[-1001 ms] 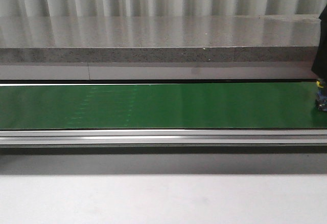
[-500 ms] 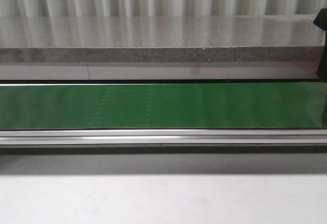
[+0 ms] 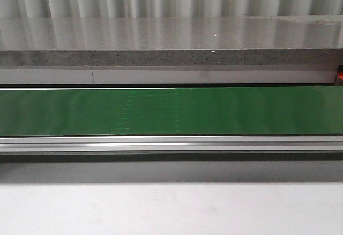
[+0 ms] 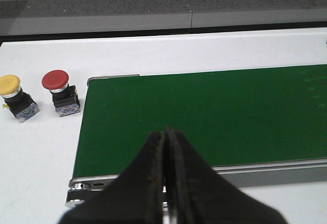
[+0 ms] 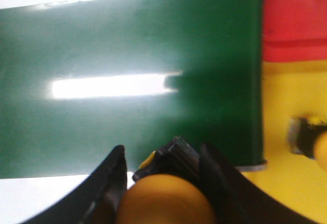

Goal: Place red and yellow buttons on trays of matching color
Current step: 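Move the yellow button into the yellow tray and open the right gripper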

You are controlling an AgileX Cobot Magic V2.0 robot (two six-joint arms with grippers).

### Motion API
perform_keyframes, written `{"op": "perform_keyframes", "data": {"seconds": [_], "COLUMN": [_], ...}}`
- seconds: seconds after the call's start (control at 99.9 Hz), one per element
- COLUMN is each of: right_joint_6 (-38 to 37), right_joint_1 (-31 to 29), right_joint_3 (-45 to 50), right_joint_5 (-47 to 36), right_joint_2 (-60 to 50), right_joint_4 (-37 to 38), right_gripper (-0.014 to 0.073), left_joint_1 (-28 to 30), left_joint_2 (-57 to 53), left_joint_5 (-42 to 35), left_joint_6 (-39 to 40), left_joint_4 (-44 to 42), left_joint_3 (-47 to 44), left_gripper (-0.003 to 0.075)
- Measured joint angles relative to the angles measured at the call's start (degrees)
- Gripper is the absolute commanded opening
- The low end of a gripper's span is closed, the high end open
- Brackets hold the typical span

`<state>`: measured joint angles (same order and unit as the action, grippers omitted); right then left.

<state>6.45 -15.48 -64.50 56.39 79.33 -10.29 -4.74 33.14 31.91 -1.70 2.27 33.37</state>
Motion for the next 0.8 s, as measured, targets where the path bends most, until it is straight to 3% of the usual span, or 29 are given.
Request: {"op": "perform_keyframes", "data": {"seconds": [0.24, 0.45, 0.801], "right_joint_6": [-4.6, -6.9, -8.1], "right_joint_1": [-8.2, -14.7, -17.3], "right_joint_3": [4.4, 11.6, 20.5], "right_joint_5": [0.6, -4.7, -14.4], "right_joint_2": [-5.2, -7.5, -7.6], "right_joint_4": [4.4, 4.7, 5.0], "right_gripper": [0.0143, 0.0143, 0.0143], "left_joint_1": [0.0, 0.0, 0.0], "left_joint_2": [0.0, 0.0, 0.0], "left_joint_5": [0.0, 0.0, 0.0], "left_joint_6": [0.0, 0.0, 0.0], "left_joint_4": [0.0, 0.0, 0.0], "left_joint_3": [0.0, 0.0, 0.0], "left_gripper": [-0.0020, -0.0020, -0.0020]}}
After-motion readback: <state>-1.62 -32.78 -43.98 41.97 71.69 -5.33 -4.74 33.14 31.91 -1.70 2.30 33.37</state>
